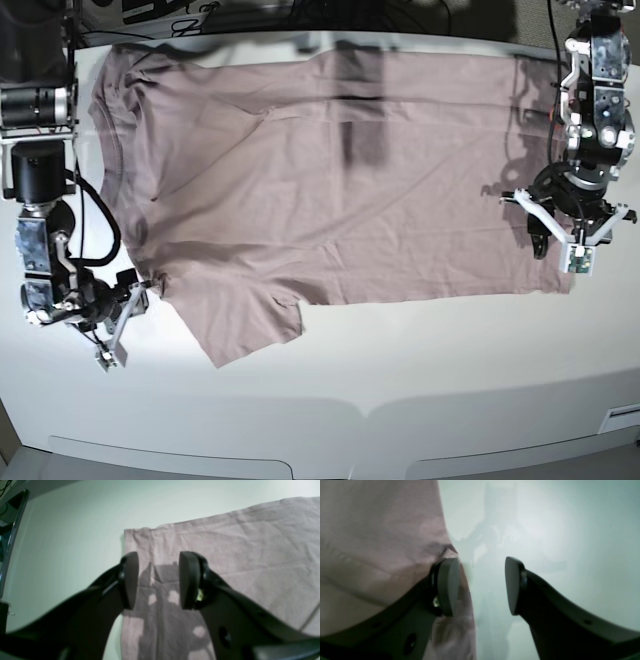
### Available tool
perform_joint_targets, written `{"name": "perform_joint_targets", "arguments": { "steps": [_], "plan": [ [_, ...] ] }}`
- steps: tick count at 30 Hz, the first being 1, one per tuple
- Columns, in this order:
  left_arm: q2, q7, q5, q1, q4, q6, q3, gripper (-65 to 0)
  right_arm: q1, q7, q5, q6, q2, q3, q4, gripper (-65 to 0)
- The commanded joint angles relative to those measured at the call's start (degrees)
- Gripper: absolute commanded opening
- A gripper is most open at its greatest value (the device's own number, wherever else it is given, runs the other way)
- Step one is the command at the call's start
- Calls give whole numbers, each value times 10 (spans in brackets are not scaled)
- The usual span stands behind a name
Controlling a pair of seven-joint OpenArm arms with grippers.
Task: Fold the T-shirt properly
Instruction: 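Lower both grippers and pinch the hem corners of the shirt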
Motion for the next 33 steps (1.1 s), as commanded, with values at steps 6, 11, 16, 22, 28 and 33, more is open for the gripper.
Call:
{"name": "perform_joint_targets", "arguments": {
  "steps": [6, 11, 16, 22, 28, 33],
  "plan": [
    [-5, -12, -17, -8, 9, 3, -3, -388, 59, 29, 16, 35, 3, 37, -128, -350],
    [-5, -12, -17, -8, 9, 3, -3, -388, 101, 40, 16, 59, 1, 38, -184, -350],
    [-5, -13, -17, -8, 9, 3, -3, -388, 107, 40, 29, 65, -13, 38, -185, -350],
    [-5, -12, -17, -7, 9, 3, -3, -388, 107, 79, -10, 48, -39, 38, -210, -350],
    [-5, -7, -16, -8, 9, 3, -3, -388, 105, 103, -67, 33, -47, 38, -213, -350],
    [-5, -13, -17, -8, 9, 3, -3, -388, 83, 87, -64, 44, -52, 38, -214, -350]
  ]
}}
